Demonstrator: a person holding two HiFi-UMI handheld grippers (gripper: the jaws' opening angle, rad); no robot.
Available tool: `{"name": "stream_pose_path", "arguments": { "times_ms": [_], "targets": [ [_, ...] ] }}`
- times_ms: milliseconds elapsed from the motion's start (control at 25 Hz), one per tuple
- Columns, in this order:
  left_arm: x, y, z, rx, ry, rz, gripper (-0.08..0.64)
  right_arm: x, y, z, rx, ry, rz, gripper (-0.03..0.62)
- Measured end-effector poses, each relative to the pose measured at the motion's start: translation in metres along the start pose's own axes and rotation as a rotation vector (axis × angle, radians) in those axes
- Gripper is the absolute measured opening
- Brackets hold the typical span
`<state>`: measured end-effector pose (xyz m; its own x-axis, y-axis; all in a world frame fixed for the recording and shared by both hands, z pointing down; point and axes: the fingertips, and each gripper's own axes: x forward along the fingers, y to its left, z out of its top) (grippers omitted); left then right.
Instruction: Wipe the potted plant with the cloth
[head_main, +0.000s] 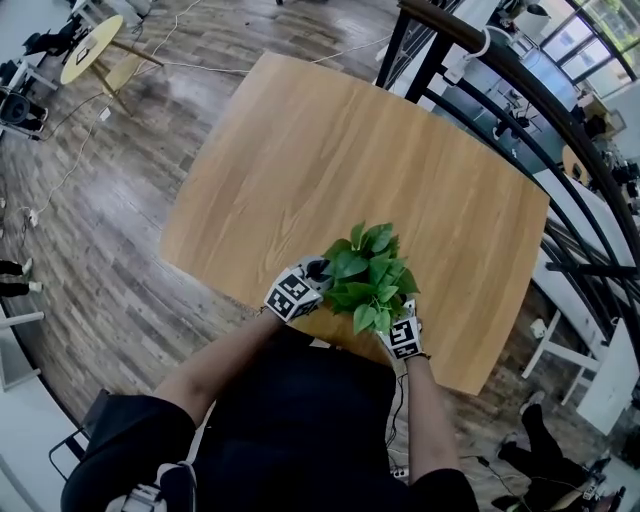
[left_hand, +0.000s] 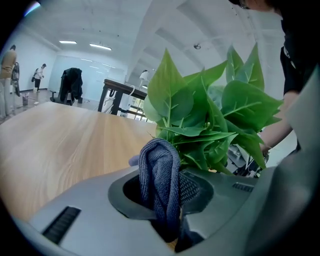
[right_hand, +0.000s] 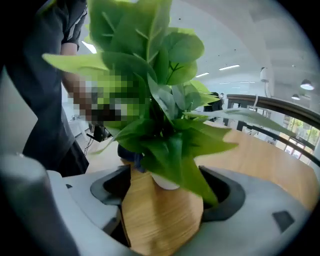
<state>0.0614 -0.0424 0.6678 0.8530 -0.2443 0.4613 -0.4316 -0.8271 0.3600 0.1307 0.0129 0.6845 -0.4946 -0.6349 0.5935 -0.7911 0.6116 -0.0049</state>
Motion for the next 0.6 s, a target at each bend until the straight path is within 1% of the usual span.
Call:
{"name": "stream_pose_path", "arguments": {
  "times_ms": [120, 240, 320, 480, 600],
  "targets": [
    [0.002, 0.002, 0.002, -0.002, -0.003, -0.012, 0.089, 0.010, -0.006, 0.016, -0.041, -0.013, 0.039, 0.396],
    [0.000, -0.005, -0.002, 0.021, 0.013, -0.047, 0.089, 0.014, -0.014, 0.015, -0.092, -0.005, 0.038, 0.394],
    [0.000, -0.009, -0.003, 0.030, 0.017, -0.061, 0.089, 0.017, -0.018, 0.014, -0.078, -0.020, 0.029, 0.394],
    [0.000, -0.013, -0.004, 0.015, 0.016, -0.057, 0.089, 0.019, -0.020, 0.020, -0.030, -0.049, 0.009, 0.393],
    [0.002, -0.026, -0.011, 0.011, 0.044, -0.091, 0.089, 0.018, -0.020, 0.022, -0.012, -0.056, -0.008, 0.393]
  ]
}}
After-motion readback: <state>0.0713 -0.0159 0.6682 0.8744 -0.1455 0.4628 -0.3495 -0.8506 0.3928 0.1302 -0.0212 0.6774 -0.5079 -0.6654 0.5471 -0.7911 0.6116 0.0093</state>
